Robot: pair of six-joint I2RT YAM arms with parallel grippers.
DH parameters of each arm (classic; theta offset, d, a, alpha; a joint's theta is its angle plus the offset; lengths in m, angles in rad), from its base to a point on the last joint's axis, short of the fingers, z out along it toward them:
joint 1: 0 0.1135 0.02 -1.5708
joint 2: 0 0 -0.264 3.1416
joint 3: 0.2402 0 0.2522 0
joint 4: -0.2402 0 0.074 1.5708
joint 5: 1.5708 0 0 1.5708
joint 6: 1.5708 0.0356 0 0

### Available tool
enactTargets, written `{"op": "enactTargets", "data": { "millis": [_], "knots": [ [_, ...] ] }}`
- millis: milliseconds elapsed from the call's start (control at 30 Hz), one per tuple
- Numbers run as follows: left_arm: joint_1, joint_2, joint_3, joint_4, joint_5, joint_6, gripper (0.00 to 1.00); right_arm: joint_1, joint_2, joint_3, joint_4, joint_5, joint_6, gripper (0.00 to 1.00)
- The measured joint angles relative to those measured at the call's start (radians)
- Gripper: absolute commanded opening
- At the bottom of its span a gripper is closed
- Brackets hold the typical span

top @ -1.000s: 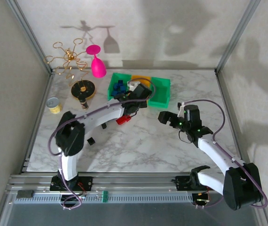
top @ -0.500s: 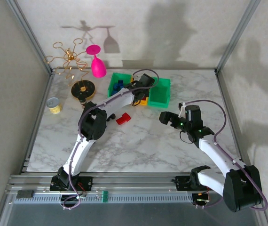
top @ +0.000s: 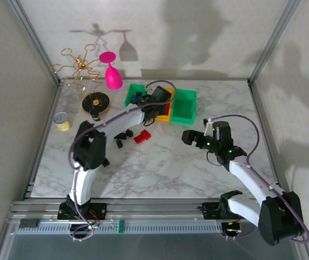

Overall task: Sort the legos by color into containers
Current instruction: Place the lego in the container.

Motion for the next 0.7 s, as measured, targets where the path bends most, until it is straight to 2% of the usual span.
{"op": "enactTargets", "data": {
  "millis": [167, 300, 467, 700],
  "knots": [
    [-0.037, -0.213, -0.232, 0.029, 0.0, -0.018, 0.56, 0.084, 0.017, 0.0, 0.0, 0.003, -0.003, 0.99],
    [-0.046, -0.303, -0.396, 0.049, 0.021, -0.018, 0.59, 0.154, 0.017, -0.015, 0.015, 0.013, 0.02, 0.99],
    [-0.047, -0.344, -0.557, 0.054, 0.032, -0.002, 0.63, 0.195, 0.003, -0.082, 0.035, 0.024, 0.061, 0.99],
    [-0.042, -0.343, -0.642, 0.077, 0.053, 0.062, 0.68, 0.197, -0.002, -0.116, 0.037, 0.032, 0.087, 0.99]
  ]
}}
